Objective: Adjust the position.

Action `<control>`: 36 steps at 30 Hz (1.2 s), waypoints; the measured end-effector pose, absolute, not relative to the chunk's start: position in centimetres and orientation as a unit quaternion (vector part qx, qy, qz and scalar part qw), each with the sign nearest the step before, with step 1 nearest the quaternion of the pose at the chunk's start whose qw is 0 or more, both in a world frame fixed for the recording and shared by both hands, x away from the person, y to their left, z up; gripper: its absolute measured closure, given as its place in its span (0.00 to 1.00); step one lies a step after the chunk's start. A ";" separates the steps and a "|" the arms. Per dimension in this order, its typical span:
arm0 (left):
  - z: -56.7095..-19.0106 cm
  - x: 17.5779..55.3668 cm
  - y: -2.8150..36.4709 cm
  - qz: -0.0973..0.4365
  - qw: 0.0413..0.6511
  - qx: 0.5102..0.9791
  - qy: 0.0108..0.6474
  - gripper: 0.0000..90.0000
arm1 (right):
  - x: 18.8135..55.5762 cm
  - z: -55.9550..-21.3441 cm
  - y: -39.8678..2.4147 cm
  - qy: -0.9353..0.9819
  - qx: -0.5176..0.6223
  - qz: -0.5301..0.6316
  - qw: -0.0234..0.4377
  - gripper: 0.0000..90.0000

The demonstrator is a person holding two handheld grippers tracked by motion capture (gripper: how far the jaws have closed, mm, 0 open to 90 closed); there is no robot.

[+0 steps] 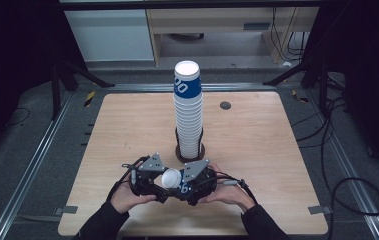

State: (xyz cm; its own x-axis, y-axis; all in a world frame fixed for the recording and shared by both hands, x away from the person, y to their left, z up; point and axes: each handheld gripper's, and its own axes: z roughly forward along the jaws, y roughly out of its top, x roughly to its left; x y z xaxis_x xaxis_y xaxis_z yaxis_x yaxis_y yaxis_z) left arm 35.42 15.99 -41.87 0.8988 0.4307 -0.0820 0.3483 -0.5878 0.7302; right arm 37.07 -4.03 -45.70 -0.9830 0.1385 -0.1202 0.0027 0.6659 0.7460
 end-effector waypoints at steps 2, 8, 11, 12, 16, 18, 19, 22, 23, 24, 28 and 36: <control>-41.9 35.3 15.9 0.051 0.397 0.890 0.219 0.24 | 37.0 -45.7 -3.9 0.909 0.038 0.406 0.083 0.24; -42.0 35.3 15.8 0.048 0.397 0.890 0.218 0.29 | 36.9 -45.8 -3.7 0.910 0.034 0.406 0.080 0.24; -42.0 35.3 15.8 0.047 0.394 0.891 0.218 0.29 | 36.9 -45.8 -3.7 0.910 0.033 0.407 0.079 0.24; -42.0 35.3 15.8 0.045 0.395 0.891 0.220 0.29 | 36.9 -45.9 -3.6 0.910 0.034 0.406 0.077 0.23; -42.1 35.3 15.9 0.044 0.400 0.888 0.223 0.29 | 37.0 -46.0 -3.6 0.910 0.040 0.407 0.075 0.23; -42.0 35.4 15.9 0.042 0.401 0.887 0.225 0.29 | 37.0 -46.0 -3.7 0.908 0.046 0.411 0.070 0.22; -42.0 35.4 15.9 0.042 0.403 0.886 0.225 0.29 | 37.1 -45.9 -3.7 0.907 0.048 0.412 0.069 0.21; -41.9 35.4 16.1 0.045 0.405 0.885 0.227 0.29 | 37.1 -45.9 -3.8 0.905 0.053 0.416 0.068 0.20; -41.9 35.4 16.1 0.046 0.406 0.884 0.229 0.30 | 37.2 -45.8 -3.8 0.904 0.062 0.418 0.066 0.17; -41.9 35.4 16.2 0.046 0.407 0.883 0.230 0.30 | 37.3 -45.8 -3.8 0.904 0.065 0.418 0.065 0.16; -41.6 35.6 16.6 0.047 0.415 0.878 0.232 0.30 | 37.6 -45.4 -4.3 0.899 0.076 0.427 0.066 0.12; -40.4 35.9 18.5 0.061 0.436 0.865 0.242 0.30 | 38.0 -44.4 -5.6 0.884 0.101 0.451 0.074 0.10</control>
State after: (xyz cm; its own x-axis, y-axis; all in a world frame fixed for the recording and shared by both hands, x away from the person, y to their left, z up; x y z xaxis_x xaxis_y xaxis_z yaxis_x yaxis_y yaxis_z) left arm 35.87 18.47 -40.45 0.8755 0.4714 -0.1061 0.3658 -0.5032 0.7829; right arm 37.96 -5.56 -44.43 -0.9687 0.2449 -0.0408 0.1107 0.5732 0.8119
